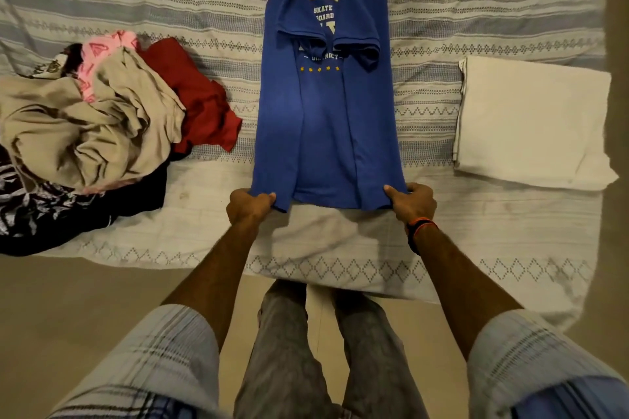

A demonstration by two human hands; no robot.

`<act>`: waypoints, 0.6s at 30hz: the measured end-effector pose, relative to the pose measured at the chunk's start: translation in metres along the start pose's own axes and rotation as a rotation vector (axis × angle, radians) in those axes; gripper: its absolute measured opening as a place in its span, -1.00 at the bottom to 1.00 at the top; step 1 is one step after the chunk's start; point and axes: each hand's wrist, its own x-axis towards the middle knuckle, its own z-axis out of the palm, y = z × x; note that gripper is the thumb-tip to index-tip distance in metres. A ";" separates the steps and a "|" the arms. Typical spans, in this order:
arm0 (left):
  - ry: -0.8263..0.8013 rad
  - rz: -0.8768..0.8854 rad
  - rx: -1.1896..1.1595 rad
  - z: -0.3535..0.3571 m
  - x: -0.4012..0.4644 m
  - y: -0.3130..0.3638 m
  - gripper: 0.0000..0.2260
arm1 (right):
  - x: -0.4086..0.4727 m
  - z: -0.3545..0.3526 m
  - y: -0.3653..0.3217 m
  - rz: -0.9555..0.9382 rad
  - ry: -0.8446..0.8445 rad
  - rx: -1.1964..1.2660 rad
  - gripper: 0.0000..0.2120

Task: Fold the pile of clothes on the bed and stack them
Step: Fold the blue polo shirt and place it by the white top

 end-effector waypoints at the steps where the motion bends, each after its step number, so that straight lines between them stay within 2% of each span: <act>1: -0.024 -0.010 -0.009 0.000 0.003 -0.004 -0.61 | 0.000 0.001 0.003 0.012 0.031 -0.006 -0.64; 4: -0.094 -0.101 -0.174 0.002 0.002 -0.011 -0.74 | -0.004 0.003 0.007 0.045 0.077 -0.023 -0.64; 6: -0.040 -0.060 -0.136 0.004 0.001 -0.016 -0.69 | -0.011 0.009 0.010 0.025 0.111 -0.159 -0.57; 8: 0.034 -0.008 -0.056 0.003 -0.001 -0.018 -0.59 | -0.021 0.015 0.011 -0.110 0.178 -0.314 -0.54; 10: 0.040 -0.007 -0.069 0.003 0.000 -0.019 -0.54 | -0.029 0.027 0.011 -0.268 0.196 -0.289 -0.63; 12: 0.021 0.005 -0.090 0.003 0.004 -0.020 -0.52 | -0.038 0.040 0.008 -0.294 0.080 -0.150 -0.80; 15: 0.008 0.045 -0.102 0.005 0.013 -0.020 -0.51 | -0.046 0.073 0.005 -0.107 -0.119 0.019 -0.89; 18: 0.001 0.087 -0.125 0.008 0.022 -0.021 -0.52 | -0.049 0.107 0.008 0.165 -0.267 0.157 -0.78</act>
